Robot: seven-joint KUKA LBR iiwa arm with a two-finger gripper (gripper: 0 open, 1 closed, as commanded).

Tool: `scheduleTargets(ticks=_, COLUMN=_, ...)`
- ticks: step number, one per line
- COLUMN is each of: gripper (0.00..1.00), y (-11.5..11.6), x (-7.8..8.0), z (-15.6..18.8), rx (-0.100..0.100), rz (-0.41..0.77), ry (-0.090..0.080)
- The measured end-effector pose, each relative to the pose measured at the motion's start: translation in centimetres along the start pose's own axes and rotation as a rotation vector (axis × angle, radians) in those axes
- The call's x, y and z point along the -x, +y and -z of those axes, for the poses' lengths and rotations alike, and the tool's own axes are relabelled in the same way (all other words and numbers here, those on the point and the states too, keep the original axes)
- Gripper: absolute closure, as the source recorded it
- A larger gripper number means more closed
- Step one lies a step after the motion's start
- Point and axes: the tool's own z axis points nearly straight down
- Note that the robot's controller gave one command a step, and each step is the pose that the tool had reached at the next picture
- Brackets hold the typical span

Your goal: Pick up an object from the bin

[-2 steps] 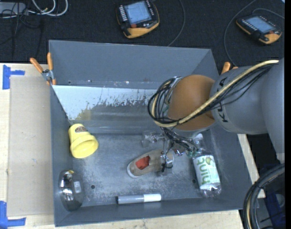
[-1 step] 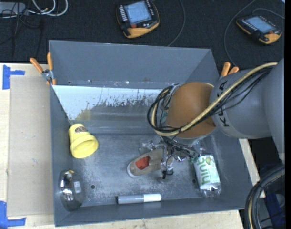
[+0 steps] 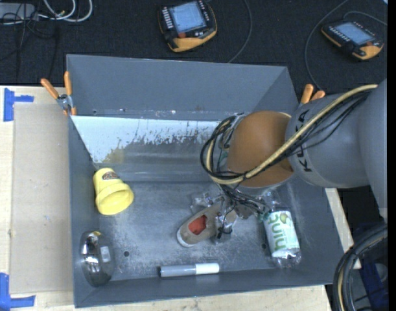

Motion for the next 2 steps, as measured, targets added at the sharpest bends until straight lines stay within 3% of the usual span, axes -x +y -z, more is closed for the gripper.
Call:
scheduleTargets(ticks=1, gripper=1.0, y=4.08, x=5.54, z=0.03, rx=0.001, rz=0.341, ry=-0.003)
scheduleTargets(ticks=2, gripper=1.0, y=3.96, x=5.49, z=0.03, rx=0.002, rz=0.336, ry=-0.002)
